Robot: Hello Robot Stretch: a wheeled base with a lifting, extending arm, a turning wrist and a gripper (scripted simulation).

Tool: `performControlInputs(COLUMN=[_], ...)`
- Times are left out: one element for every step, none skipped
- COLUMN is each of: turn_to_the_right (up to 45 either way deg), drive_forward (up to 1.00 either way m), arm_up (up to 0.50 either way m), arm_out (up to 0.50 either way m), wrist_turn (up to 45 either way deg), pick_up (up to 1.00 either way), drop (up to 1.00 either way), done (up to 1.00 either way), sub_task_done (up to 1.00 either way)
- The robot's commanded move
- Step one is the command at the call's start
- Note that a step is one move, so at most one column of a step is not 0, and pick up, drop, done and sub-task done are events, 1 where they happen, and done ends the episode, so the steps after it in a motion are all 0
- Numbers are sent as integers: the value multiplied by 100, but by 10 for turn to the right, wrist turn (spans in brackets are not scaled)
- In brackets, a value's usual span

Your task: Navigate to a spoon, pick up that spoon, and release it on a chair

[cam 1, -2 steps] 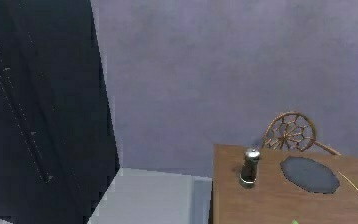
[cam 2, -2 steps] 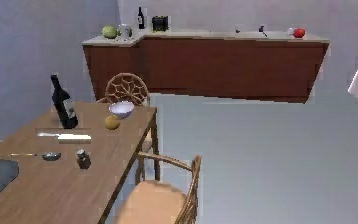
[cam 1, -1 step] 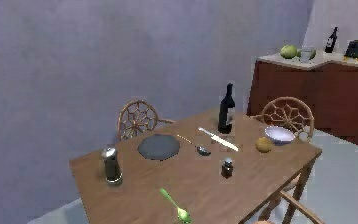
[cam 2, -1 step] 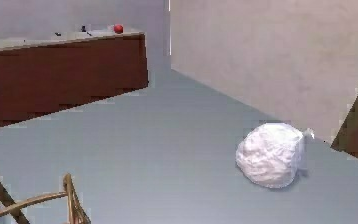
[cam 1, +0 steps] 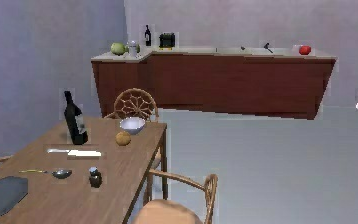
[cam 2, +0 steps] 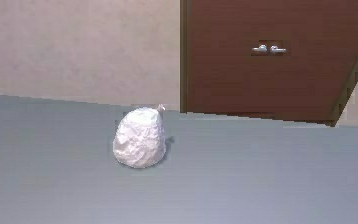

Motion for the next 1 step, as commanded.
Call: performControlInputs(turn_to_the_right=[90], drive_forward=[0], arm_up=[0], arm_out=[0], wrist_turn=[0], pick_up=[0], drop=[0], done=[0], sub_task_done=[0])
